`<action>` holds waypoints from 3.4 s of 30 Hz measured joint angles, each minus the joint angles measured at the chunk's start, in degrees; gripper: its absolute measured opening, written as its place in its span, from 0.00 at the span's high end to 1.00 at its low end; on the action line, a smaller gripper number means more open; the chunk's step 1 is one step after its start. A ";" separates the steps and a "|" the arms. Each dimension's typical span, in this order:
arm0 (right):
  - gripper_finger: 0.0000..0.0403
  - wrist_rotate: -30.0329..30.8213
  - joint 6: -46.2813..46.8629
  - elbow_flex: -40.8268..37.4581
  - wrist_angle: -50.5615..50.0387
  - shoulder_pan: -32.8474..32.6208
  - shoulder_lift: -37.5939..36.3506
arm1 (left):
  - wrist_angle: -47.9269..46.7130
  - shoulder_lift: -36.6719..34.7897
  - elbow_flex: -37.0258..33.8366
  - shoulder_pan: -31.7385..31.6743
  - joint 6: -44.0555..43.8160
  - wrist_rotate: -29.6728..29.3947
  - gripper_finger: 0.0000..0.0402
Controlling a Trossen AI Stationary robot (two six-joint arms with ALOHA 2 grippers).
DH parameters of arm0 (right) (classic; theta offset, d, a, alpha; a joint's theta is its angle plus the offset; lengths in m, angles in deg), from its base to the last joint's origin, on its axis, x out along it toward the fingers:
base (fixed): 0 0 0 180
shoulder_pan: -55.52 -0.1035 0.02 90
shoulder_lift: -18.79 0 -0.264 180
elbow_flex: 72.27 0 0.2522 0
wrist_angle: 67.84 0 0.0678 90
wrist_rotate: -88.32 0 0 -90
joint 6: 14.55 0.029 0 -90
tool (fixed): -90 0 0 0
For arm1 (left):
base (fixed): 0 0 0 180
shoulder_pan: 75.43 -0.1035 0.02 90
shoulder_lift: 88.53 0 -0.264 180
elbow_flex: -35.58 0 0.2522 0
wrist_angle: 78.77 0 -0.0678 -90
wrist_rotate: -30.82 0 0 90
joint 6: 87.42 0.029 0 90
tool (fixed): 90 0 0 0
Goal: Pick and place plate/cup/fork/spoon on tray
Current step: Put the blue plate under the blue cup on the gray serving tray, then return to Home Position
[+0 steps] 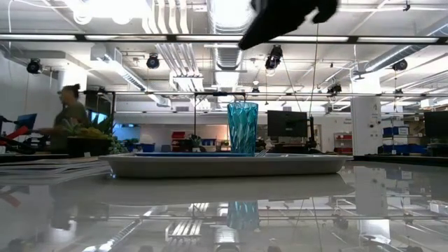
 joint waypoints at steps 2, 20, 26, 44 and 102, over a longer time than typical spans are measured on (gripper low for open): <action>0.97 0.04 0.58 -5.66 5.25 -1.61 -3.82 | -3.43 0.57 0.74 -0.40 -0.90 -5.29 0.78; 0.98 0.17 0.20 -32.24 22.89 -4.20 -27.34 | -30.24 18.27 10.11 -17.95 -23.05 -7.82 1.00; 0.98 0.18 -1.18 -34.51 22.92 -4.20 -30.88 | -31.30 26.44 10.21 -26.69 -28.34 1.28 1.00; 0.98 3.72 -9.97 -34.74 23.14 -3.72 -32.90 | -32.01 43.60 13.16 -39.88 -30.10 6.71 1.00; 0.98 -17.83 -7.75 -46.04 34.73 10.30 -35.85 | -20.84 16.97 6.26 -30.83 7.20 20.80 1.00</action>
